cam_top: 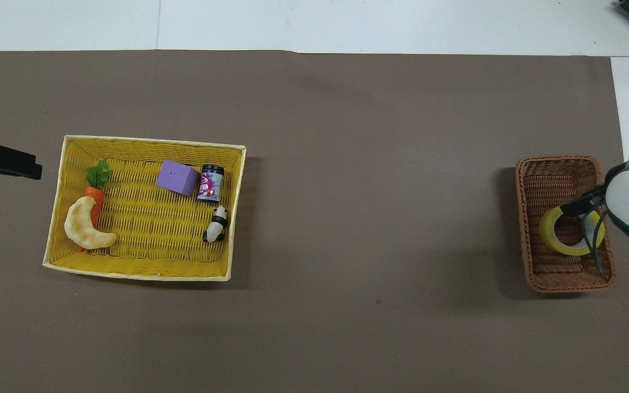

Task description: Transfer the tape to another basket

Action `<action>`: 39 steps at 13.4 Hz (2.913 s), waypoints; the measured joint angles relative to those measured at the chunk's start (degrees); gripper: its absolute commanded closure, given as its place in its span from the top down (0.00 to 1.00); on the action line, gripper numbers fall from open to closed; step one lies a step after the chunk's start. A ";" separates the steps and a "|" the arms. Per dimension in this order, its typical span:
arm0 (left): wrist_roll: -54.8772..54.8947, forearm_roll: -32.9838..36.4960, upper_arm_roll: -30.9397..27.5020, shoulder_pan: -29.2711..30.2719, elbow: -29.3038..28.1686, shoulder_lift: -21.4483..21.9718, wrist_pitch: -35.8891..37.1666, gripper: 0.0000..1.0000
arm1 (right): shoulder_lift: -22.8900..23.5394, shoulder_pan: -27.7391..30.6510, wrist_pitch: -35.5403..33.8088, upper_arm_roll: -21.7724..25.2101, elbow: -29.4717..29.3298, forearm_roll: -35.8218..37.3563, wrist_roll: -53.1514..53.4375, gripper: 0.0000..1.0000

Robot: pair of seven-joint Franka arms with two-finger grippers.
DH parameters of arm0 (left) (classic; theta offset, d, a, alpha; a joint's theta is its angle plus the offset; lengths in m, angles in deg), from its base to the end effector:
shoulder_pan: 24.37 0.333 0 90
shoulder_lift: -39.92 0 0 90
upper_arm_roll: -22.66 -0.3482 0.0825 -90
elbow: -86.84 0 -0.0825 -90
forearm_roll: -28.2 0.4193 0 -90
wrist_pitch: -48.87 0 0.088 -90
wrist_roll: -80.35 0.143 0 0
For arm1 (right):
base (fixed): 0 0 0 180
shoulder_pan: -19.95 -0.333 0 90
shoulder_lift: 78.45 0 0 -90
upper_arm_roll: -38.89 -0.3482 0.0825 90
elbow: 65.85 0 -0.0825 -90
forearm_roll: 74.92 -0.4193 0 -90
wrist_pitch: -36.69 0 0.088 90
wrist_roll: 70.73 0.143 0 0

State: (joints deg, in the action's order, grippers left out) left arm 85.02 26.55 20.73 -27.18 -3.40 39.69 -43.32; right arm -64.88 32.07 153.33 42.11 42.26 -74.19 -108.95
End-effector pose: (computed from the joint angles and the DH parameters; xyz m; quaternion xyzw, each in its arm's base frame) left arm 0.5960 -0.0132 0.6197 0.9986 -0.0481 0.0155 0.0138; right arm 0.6145 -0.1684 0.3522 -0.9784 -0.2017 0.0446 0.0089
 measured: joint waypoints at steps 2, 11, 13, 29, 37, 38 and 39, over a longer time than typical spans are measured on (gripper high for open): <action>0.00 0.00 -0.20 0.00 0.00 0.30 0.01 1.00 | -0.55 -3.62 -0.17 -0.12 -0.80 0.02 9.10 1.00; 0.00 0.00 -0.60 0.00 0.00 0.39 0.05 1.00 | -6.34 -19.00 -8.82 -0.45 -0.89 0.17 40.39 1.00; 0.00 0.00 -0.60 0.00 0.00 0.39 0.05 1.00 | -6.87 -22.77 -9.39 -0.46 -0.90 0.22 48.34 1.00; 0.00 0.00 -0.60 0.00 0.00 0.39 0.07 1.00 | -16.10 -17.34 -33.49 1.66 -25.90 0.33 56.09 1.00; 0.00 0.00 -0.60 0.00 0.00 0.39 0.09 1.00 | -21.24 -17.66 -34.95 1.16 -19.42 0.10 50.88 1.00; 0.00 0.00 -0.60 0.00 0.00 0.39 0.09 1.00 | -22.24 -18.41 -34.95 0.97 -18.13 0.13 50.88 1.00; 0.00 0.00 -0.60 0.00 0.00 0.39 0.09 1.00 | -23.05 -18.91 -34.95 0.80 -17.23 0.16 50.88 1.00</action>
State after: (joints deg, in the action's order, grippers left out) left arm 85.02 26.55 20.13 -27.18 -3.40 40.08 -43.23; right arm -87.93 13.16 118.38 42.91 25.03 -74.03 -58.07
